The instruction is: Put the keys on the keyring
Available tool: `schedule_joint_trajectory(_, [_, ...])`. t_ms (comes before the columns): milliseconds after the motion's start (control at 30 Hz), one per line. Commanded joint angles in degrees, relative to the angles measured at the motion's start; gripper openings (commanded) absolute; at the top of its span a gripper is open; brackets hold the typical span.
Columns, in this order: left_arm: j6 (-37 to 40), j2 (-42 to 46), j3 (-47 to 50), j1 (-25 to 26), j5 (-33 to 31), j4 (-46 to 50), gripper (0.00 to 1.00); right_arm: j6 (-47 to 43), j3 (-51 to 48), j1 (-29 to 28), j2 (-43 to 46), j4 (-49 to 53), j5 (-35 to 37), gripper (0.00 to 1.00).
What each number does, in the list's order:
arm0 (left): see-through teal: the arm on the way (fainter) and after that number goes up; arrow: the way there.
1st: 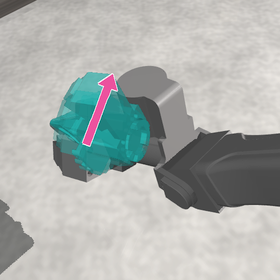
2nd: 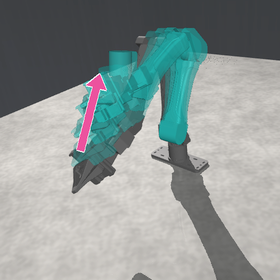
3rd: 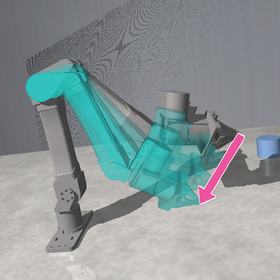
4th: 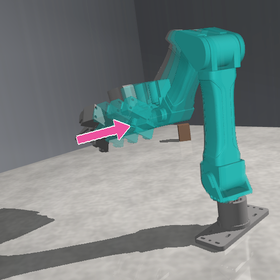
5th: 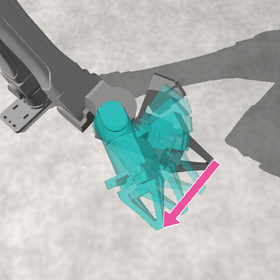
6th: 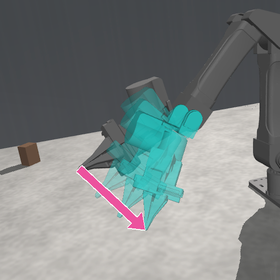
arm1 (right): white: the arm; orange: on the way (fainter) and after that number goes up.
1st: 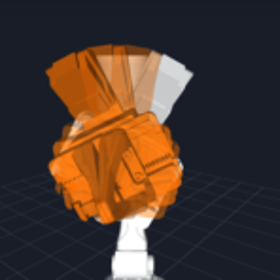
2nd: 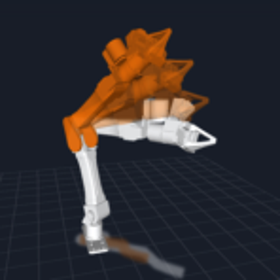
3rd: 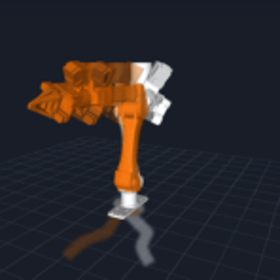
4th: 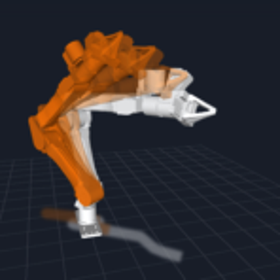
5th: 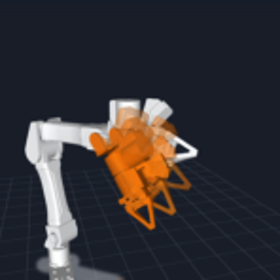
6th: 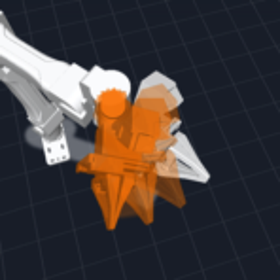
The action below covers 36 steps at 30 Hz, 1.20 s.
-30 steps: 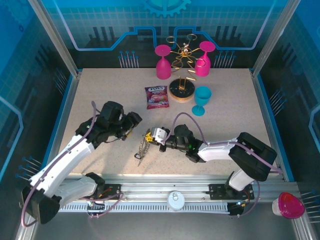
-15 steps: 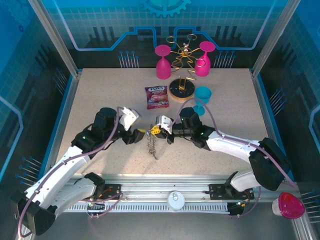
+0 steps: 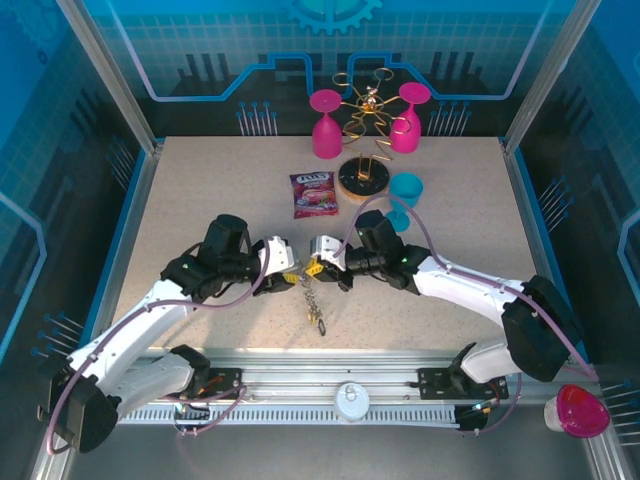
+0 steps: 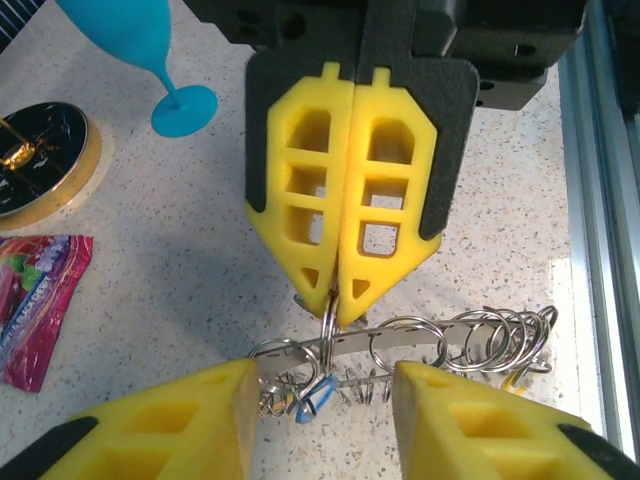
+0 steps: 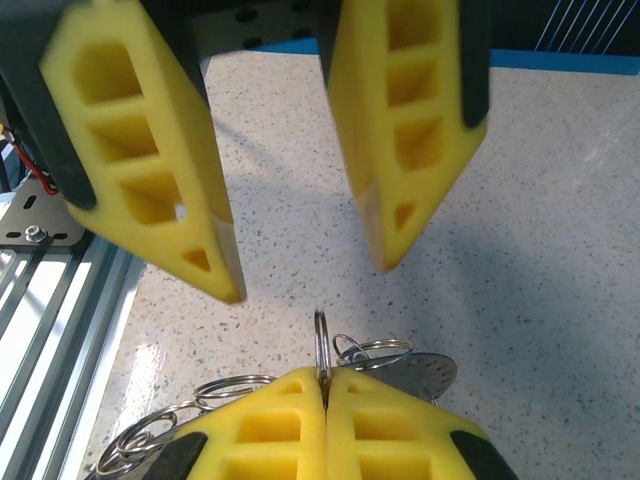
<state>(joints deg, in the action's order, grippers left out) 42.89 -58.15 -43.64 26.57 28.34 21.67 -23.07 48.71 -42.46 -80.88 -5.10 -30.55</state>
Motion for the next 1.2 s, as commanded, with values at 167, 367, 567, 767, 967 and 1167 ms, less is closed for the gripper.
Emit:
schedule_joint_trajectory(167, [1.19,-1.48,1.10,0.12,2.43,-3.89,0.31,-1.70,3.63,-1.54,1.84,-0.92,-1.78,0.00])
schedule_joint_trajectory(367, [1.10,-1.39,0.85,0.15,2.82,-4.15,0.20,-3.02,4.31,-2.39,1.86,0.43,-0.30,0.00])
schedule_joint_trajectory(567, [1.14,-0.85,0.58,0.15,3.44,-4.47,0.01,-3.56,4.75,-3.02,1.84,1.96,0.75,0.00])
schedule_joint_trajectory(767, [-3.60,2.03,4.07,0.15,3.26,-13.58,0.00,4.79,-4.06,1.30,7.27,-8.54,-0.83,0.42])
schedule_joint_trajectory(967, [-12.51,4.05,8.55,0.15,4.48,-25.78,0.00,6.10,-7.32,1.50,8.56,-8.90,-0.72,0.42])
schedule_joint_trajectory(1167, [-14.14,4.71,10.54,0.15,6.84,-28.10,0.00,7.17,-7.18,1.33,7.85,-10.02,-0.52,0.40])
